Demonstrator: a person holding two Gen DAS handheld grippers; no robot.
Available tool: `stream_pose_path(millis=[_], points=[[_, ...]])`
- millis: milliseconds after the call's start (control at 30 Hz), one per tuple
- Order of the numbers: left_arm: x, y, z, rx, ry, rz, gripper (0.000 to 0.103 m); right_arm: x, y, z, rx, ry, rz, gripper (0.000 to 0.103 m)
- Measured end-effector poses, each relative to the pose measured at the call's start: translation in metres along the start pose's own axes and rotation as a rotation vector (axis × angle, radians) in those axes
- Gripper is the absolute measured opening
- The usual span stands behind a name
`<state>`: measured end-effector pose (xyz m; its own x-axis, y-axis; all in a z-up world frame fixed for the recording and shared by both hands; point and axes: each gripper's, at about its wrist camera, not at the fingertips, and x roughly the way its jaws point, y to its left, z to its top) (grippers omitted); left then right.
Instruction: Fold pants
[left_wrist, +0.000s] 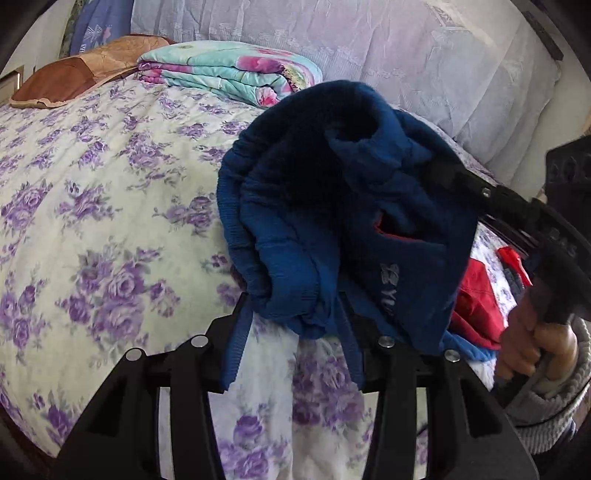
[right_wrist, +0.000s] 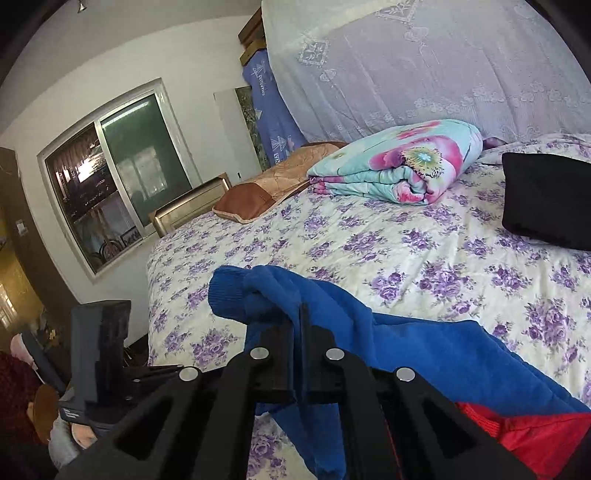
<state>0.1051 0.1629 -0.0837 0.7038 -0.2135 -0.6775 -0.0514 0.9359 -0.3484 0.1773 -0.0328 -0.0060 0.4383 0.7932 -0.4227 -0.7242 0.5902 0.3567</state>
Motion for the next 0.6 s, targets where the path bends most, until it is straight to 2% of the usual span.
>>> stream_pose_path(millis=[133, 267, 333, 400, 500, 533, 567, 600], points=[[0.008, 0.029, 0.023, -0.111, -0.024, -0.064, 0.038, -0.005, -0.004, -0.005, 0.014, -0.015, 0.019, 0.003], [-0.005, 0.063, 0.054, -0.201, -0.091, -0.058, 0.035, 0.002, 0.006, -0.009, -0.009, -0.002, 0.046, 0.003], [-0.003, 0.078, 0.067, -0.253, -0.092, -0.071, 0.035, 0.018, 0.021, -0.017, -0.065, 0.047, 0.049, 0.003], [0.005, 0.089, 0.075, -0.308, -0.075, -0.091, 0.035, 0.046, 0.039, -0.030, -0.136, 0.151, 0.062, 0.003], [0.018, 0.097, 0.075, -0.339, -0.027, -0.115, 0.036, 0.092, 0.058, -0.056, -0.229, 0.320, 0.032, 0.009], [0.019, 0.101, 0.070, -0.367, -0.016, -0.126, 0.036, 0.099, 0.058, -0.060, -0.219, 0.349, 0.040, 0.017], [0.016, 0.106, 0.063, -0.397, -0.013, -0.151, 0.037, 0.098, 0.056, -0.061, -0.193, 0.348, 0.067, 0.030], [0.013, 0.111, 0.057, -0.425, -0.018, -0.176, 0.039, 0.091, 0.054, -0.059, -0.171, 0.332, 0.100, 0.035]])
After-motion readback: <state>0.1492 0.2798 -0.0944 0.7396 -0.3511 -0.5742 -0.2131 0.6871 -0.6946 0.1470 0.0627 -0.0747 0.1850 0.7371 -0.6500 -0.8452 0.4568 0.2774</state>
